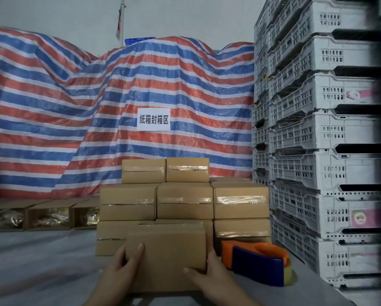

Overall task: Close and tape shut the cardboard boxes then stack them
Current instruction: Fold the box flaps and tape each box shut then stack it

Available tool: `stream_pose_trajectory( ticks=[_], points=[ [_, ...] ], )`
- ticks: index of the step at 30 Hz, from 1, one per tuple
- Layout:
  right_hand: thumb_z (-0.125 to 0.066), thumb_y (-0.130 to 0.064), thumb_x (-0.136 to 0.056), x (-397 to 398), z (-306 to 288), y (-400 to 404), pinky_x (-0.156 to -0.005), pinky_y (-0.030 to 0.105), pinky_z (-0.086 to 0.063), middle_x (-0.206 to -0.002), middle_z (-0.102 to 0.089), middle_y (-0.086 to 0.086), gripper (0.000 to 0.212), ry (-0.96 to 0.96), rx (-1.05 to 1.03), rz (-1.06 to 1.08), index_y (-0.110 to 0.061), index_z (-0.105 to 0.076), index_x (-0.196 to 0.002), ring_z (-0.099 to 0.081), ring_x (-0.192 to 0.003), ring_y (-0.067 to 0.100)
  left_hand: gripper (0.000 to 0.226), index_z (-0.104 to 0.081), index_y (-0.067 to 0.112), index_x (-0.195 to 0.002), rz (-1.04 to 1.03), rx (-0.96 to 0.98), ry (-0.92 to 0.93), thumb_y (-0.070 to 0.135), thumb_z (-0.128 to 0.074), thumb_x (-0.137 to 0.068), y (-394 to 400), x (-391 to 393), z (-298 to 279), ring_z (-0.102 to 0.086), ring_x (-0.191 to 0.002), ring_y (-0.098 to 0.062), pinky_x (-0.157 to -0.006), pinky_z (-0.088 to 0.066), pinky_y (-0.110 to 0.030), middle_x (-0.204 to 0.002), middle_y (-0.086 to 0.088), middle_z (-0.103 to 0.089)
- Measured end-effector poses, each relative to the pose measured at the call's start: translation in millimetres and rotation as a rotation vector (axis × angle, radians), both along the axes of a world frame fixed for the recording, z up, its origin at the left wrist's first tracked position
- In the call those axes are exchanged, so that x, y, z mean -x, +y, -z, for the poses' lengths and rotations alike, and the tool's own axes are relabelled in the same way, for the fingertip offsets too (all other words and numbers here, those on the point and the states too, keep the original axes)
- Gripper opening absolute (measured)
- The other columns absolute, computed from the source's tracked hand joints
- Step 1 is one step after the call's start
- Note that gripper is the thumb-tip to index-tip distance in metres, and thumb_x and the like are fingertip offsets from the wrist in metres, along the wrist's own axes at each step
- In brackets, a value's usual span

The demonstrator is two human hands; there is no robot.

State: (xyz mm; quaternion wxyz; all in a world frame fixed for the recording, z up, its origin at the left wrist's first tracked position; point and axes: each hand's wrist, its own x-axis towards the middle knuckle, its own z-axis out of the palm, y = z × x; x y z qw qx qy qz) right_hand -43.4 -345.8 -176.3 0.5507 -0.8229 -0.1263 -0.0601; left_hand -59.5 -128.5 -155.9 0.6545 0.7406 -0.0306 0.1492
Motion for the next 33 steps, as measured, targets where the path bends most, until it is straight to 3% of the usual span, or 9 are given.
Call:
stream_pose_trajectory(
  ticks=[5, 8, 11, 15, 18, 20, 25, 28, 33],
  points=[
    [-0.079, -0.042, -0.080, 8, -10, -6, -0.122, 0.040, -0.028, -0.148, -0.035, -0.018, 0.095, -0.215, -0.125, 0.047, -0.063, -0.007, -0.138, -0.034, -0.140, 0.006, 0.009, -0.061, 0.029, -0.095, -0.108, 0.073, -0.128, 0.037, -0.063, -0.092, -14, -3, -25, -0.054, -0.080, -0.010, -0.073, -0.037, -0.034, -0.084, 0.014, -0.057],
    [-0.076, -0.058, -0.077, 13, -30, -18, -0.113, 0.037, -0.041, -0.146, -0.039, -0.019, 0.092, -0.338, -0.202, 0.078, -0.066, -0.013, -0.143, -0.042, -0.134, 0.005, 0.016, -0.062, 0.033, -0.089, -0.092, 0.095, -0.198, 0.049, -0.060, -0.089, -29, -6, -51, -0.055, -0.081, -0.008, -0.063, -0.039, -0.029, -0.088, 0.012, -0.061],
    [-0.071, -0.058, -0.079, 14, -58, -36, -0.093, 0.022, -0.051, -0.135, -0.053, -0.017, 0.076, -0.444, -0.259, 0.172, -0.058, -0.028, -0.141, -0.054, -0.120, 0.001, 0.027, -0.059, 0.033, -0.100, -0.036, 0.105, -0.285, 0.055, -0.060, -0.085, -53, -6, -75, -0.057, -0.085, -0.005, -0.059, -0.041, -0.024, -0.094, 0.014, -0.062],
    [-0.069, -0.041, -0.091, 9, -98, -68, -0.079, 0.005, -0.049, -0.105, -0.067, -0.033, 0.042, -0.516, -0.302, 0.274, -0.051, -0.048, -0.126, -0.062, -0.099, -0.013, 0.066, -0.049, 0.037, -0.127, 0.137, 0.027, -0.412, 0.064, -0.064, -0.069, -80, -11, -104, -0.063, -0.089, -0.005, -0.054, -0.050, -0.013, -0.110, 0.018, -0.060],
    [-0.066, -0.051, -0.090, 7, -132, -94, -0.105, 0.034, -0.050, -0.129, -0.063, -0.013, 0.065, -0.482, -0.361, 0.312, -0.034, -0.043, -0.148, -0.061, -0.116, 0.009, 0.082, -0.039, 0.042, -0.137, 0.319, -0.015, -0.498, 0.057, -0.076, -0.065, -95, -23, -127, -0.066, -0.095, 0.000, -0.062, -0.055, -0.015, -0.122, 0.018, -0.058],
    [-0.066, -0.051, -0.090, 4, -152, -109, -0.107, 0.046, -0.048, -0.134, -0.060, -0.005, 0.071, -0.453, -0.403, 0.321, -0.029, -0.039, -0.152, -0.060, -0.118, 0.018, 0.100, -0.025, 0.046, -0.145, 0.365, -0.101, -0.538, 0.054, -0.081, -0.062, -108, -33, -143, -0.063, -0.100, 0.002, -0.065, -0.054, -0.012, -0.124, 0.023, -0.052],
    [-0.068, -0.052, -0.089, -16, -194, -141, -0.094, 0.041, -0.052, -0.131, -0.059, -0.004, 0.068, -0.409, -0.460, 0.344, -0.026, -0.040, -0.146, -0.061, -0.110, 0.017, 0.128, 0.012, 0.052, -0.148, 0.367, -0.402, -0.594, 0.033, -0.087, -0.070, -139, -66, -178, -0.045, -0.105, 0.005, -0.072, -0.043, -0.009, -0.124, 0.031, -0.028],
    [-0.070, -0.055, -0.087, -39, -213, -159, -0.086, 0.042, -0.052, -0.136, -0.055, 0.000, 0.078, -0.351, -0.482, 0.378, -0.021, -0.036, -0.149, -0.059, -0.110, 0.020, 0.124, 0.019, 0.046, -0.149, 0.323, -0.485, -0.632, 0.026, -0.081, -0.079, -157, -93, -195, -0.033, -0.120, -0.005, -0.092, -0.039, -0.025, -0.137, 0.021, -0.024],
    [-0.070, -0.050, -0.087, -86, -224, -188, -0.073, 0.040, -0.050, -0.132, -0.060, 0.003, 0.067, -0.252, -0.463, 0.316, -0.022, -0.045, -0.143, -0.060, -0.108, 0.023, 0.111, 0.016, 0.042, -0.152, 0.232, -0.636, -0.644, 0.038, -0.073, -0.085, -181, -141, -217, -0.036, -0.117, -0.010, -0.097, -0.041, -0.033, -0.153, 0.004, -0.027]
  ],
)
